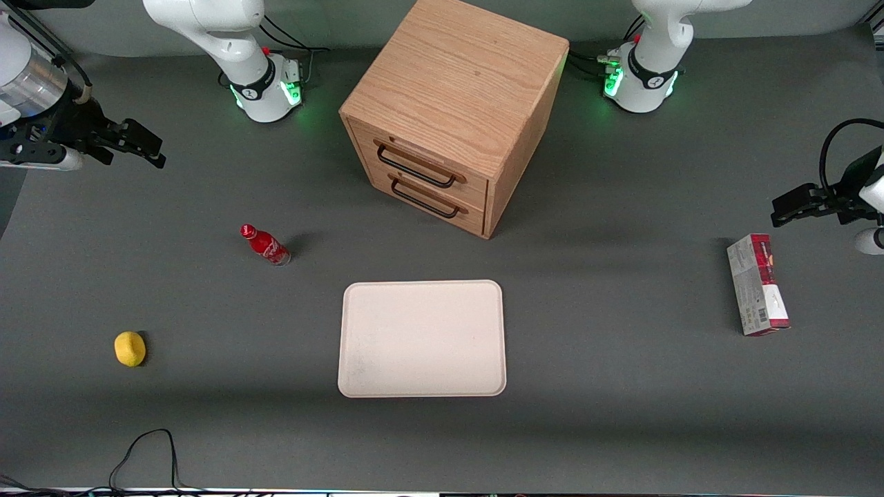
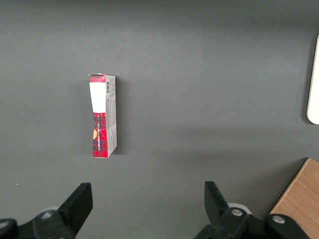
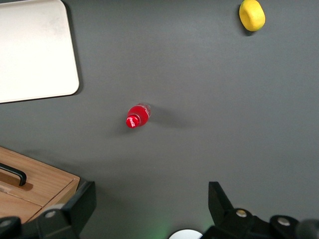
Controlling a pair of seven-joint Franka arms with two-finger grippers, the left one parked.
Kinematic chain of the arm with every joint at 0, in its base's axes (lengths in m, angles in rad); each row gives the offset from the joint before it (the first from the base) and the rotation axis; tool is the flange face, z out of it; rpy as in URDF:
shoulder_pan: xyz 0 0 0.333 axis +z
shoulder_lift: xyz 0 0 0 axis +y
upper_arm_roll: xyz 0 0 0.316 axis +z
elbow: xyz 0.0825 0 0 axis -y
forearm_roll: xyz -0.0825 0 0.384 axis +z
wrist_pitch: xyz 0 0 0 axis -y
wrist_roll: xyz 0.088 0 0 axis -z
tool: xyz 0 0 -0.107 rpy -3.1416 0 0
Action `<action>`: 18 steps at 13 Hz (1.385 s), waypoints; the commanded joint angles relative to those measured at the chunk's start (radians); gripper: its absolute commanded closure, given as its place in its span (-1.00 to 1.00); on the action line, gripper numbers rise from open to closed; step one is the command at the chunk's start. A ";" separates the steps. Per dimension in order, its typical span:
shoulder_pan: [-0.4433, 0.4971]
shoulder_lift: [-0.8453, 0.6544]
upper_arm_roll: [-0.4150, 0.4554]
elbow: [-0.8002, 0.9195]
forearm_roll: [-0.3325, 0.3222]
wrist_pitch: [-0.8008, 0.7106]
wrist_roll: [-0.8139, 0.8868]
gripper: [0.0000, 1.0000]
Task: Open upper drawer
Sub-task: 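Move the right gripper toward the upper drawer's black handle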
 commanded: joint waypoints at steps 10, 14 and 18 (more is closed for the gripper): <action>0.013 0.308 0.232 0.340 -0.004 -0.032 -0.002 -1.00; 0.013 0.403 0.448 0.444 -0.001 -0.064 -0.120 -1.00; 0.012 0.454 0.605 0.474 0.012 -0.112 -0.305 -1.00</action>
